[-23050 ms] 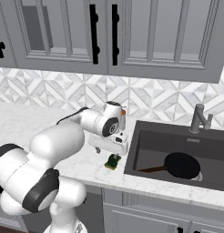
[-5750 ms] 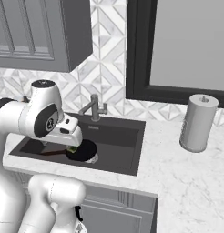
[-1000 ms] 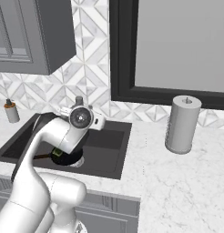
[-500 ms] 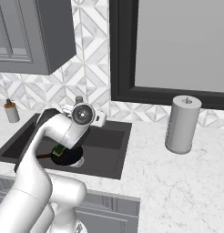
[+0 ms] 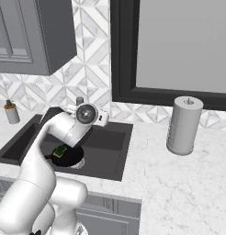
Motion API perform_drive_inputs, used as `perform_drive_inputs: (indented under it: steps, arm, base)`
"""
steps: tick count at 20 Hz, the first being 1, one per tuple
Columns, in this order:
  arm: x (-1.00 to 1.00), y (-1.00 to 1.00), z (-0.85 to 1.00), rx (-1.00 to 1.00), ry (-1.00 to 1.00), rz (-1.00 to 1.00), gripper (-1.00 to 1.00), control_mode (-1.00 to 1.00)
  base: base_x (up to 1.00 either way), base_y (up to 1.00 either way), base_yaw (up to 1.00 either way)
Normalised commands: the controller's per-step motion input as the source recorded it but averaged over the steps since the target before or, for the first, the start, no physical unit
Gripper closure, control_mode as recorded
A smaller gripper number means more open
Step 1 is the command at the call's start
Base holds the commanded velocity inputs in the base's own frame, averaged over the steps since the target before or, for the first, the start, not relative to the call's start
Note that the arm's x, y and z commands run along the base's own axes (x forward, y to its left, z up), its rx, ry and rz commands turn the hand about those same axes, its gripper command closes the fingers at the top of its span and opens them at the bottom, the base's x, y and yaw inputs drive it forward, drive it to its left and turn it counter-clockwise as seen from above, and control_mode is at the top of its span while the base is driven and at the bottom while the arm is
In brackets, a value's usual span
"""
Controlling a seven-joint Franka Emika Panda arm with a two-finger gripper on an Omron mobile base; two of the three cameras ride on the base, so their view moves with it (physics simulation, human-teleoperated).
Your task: Pick the pan and sponge and place them into the sink. Then turn on the water.
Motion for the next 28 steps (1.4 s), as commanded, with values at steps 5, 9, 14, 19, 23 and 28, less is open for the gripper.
perform_drive_inputs:
  steps: [5,9,14,19,23,28]
  arm:
    - [0.07,0.04,-0.13,0.00,-0.03,0.00,-1.00,-1.00]
    - [0.23,0.15,-0.26,0.00,-0.08,0.00,-1.00,-1.00]
    - [0.20,0.10,-0.28,0.00,-0.07,0.00,-1.00,-1.00]
    - [0.16,0.03,-0.15,0.00,-0.02,0.00,-1.00,-1.00]
    - [0.18,0.09,-0.08,0.00,0.00,0.00,-1.00,-1.00]
    - [0.24,0.11,-0.06,0.00,0.00,0.00,-1.00,-1.00]
  base:
    - [0.00,0.00,0.00]
    - [0.00,0.00,0.00]
    - [0.00,0.00,0.00]
    - [0.00,0.00,0.00]
    - [0.00,0.00,0.00]
    - [0.00,0.00,0.00]
